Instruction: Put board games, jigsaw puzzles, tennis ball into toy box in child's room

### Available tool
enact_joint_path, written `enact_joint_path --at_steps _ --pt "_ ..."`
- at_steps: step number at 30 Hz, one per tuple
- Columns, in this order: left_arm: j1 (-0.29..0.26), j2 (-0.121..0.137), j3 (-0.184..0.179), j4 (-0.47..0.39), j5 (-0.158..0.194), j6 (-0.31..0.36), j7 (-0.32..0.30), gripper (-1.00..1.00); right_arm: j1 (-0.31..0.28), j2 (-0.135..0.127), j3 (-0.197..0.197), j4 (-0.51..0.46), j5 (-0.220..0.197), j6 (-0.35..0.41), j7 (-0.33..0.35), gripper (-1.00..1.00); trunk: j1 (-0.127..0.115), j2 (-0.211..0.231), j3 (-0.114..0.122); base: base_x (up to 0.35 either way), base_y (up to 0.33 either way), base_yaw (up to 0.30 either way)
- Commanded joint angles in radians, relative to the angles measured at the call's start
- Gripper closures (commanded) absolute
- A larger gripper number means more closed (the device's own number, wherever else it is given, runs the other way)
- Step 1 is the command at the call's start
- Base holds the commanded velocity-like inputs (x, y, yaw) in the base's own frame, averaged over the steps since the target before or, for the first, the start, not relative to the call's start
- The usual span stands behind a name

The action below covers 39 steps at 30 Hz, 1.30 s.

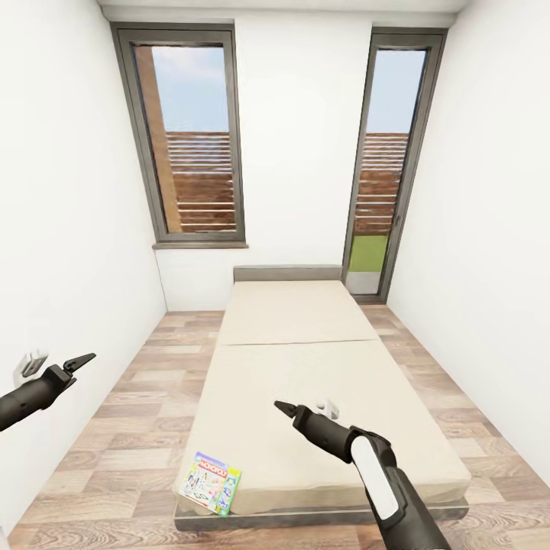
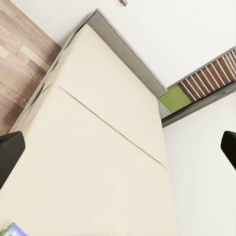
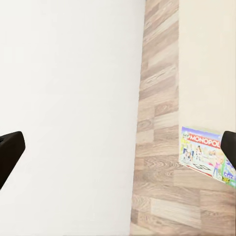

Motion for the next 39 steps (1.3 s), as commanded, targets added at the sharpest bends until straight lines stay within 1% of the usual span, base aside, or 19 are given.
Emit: enact_joint_path --at_steps 1,8,11,14,17,21,23,26,31,35,39 --pt "-0.001 0.000 0.001 0.000 0.005 0.008 -0.001 -1.00 -0.002 0.000 -0.003 0.015 -0.005 0.004 0.002 -1.00 0.001 -0.002 -0.002 0.000 0.000 0.000" --pt "0.000 -0.002 0.001 0.006 0.005 0.011 -0.004 -1.00 0.009 -0.004 -0.004 0.046 -0.014 0.000 0.003 -1.00 0.001 -0.002 -0.002 0.000 0.000 0.000" --pt "0.000 -0.001 0.001 0.007 0.005 0.011 -0.029 -1.00 0.011 -0.005 -0.004 0.061 -0.014 -0.004 0.003 -1.00 0.001 -0.002 -0.002 0.000 0.000 0.000" --pt "0.003 -0.001 0.001 0.008 0.003 0.012 -0.072 -1.00 0.012 -0.009 -0.004 0.122 -0.014 -0.007 0.007 -1.00 0.001 -0.002 -0.002 0.000 0.000 0.000" --pt "0.008 0.000 0.000 0.008 0.003 0.013 -0.094 -1.00 0.012 -0.014 -0.005 0.174 -0.013 -0.009 0.012 -1.00 0.001 -0.002 -0.002 0.000 0.000 0.000" --pt "0.010 0.000 -0.005 0.008 0.002 0.013 -0.104 -1.00 0.012 -0.019 -0.005 0.214 -0.011 -0.010 0.016 -1.00 0.001 -0.002 -0.002 0.000 0.000 0.000" --pt "0.010 0.000 -0.017 0.008 0.002 0.013 -0.106 -1.00 0.011 -0.022 -0.005 0.226 -0.005 -0.011 0.017 -1.00 0.001 -0.002 -0.002 0.000 0.000 0.000" --pt "0.010 0.001 -0.032 0.008 0.002 0.013 -0.108 -1.00 0.011 -0.038 0.002 0.233 0.002 -0.011 0.020 -1.00 0.001 -0.002 -0.002 0.000 0.000 0.000" --pt "0.011 0.001 -0.039 0.008 0.002 0.013 -0.109 -1.00 0.011 -0.053 0.005 0.251 0.007 -0.024 0.023 -1.00 0.001 -0.002 -0.002 0.000 0.000 0.000" --pt "0.011 0.000 -0.040 0.008 0.002 0.013 -0.110 -1.00 0.011 -0.081 0.008 0.285 0.008 -0.092 0.054 -1.00 0.001 -0.002 -0.002 0.000 0.000 0.000" --pt "0.011 -0.001 -0.041 0.008 0.003 0.013 -0.111 -1.00 0.011 -0.092 0.010 0.324 0.010 -0.124 0.097 -1.00 0.001 -0.002 -0.002 0.000 0.000 0.000"
